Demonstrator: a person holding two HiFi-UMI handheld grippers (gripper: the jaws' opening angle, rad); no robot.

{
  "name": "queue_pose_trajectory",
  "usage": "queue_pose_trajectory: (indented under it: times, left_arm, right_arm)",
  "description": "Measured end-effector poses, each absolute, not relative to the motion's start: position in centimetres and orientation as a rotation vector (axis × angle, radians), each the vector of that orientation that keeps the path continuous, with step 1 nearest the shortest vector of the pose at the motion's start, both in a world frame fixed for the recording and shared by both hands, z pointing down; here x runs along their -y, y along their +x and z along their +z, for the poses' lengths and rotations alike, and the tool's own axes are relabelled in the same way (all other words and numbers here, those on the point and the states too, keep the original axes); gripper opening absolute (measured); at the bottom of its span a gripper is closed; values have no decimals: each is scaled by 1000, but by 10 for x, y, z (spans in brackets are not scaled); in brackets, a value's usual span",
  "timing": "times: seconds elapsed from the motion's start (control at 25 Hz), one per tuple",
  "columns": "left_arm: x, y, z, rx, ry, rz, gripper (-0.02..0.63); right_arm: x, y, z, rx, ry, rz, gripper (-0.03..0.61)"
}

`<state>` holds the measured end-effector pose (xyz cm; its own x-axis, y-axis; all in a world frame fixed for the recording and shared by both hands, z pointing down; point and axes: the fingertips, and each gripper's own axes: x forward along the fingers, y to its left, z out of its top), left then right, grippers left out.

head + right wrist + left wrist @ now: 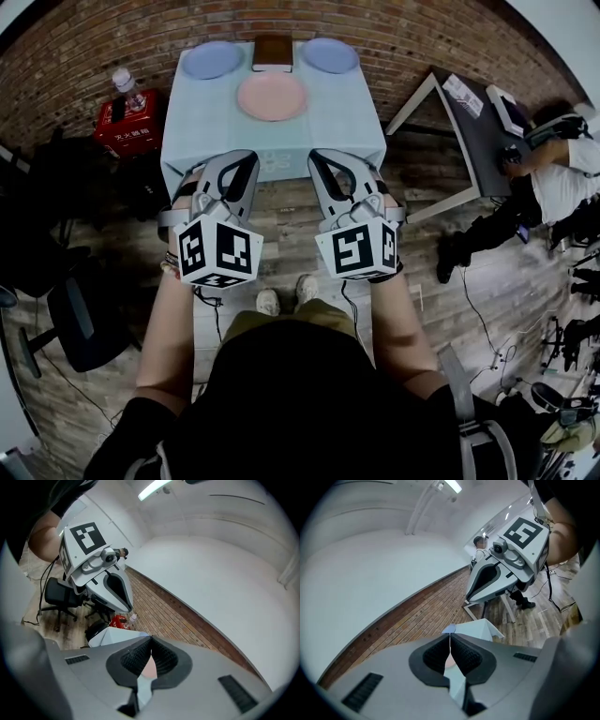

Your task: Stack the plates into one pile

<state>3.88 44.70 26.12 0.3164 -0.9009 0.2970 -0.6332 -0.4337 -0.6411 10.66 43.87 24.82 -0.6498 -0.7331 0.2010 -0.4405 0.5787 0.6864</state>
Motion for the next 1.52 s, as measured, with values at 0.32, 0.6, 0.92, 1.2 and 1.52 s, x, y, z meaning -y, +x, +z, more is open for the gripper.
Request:
queue_pose_trajectory:
  times: [0.32,0.6,0.92,1.2,1.52]
  left_arm:
    - [-451,37,260,-1339,-2172,-862,25]
    - [-435,41,267,-1325,-2172,-855,25]
    - [-386,38,286,-1316,-2174,-913,25]
    - [-316,35,299,-1326,-2169,-973,25]
    - [-215,35,290,-1321,-2137,-1005,25]
  right_arm:
    - [-446,112,249,2319,985,-838,34]
    - [-430,112,260,2324,996,-833,34]
    - [-375,103,269,2347,956,-832,34]
    - [-299,93,268,2386,923,-843,34]
    - [-191,85,256,2426,860,-887,34]
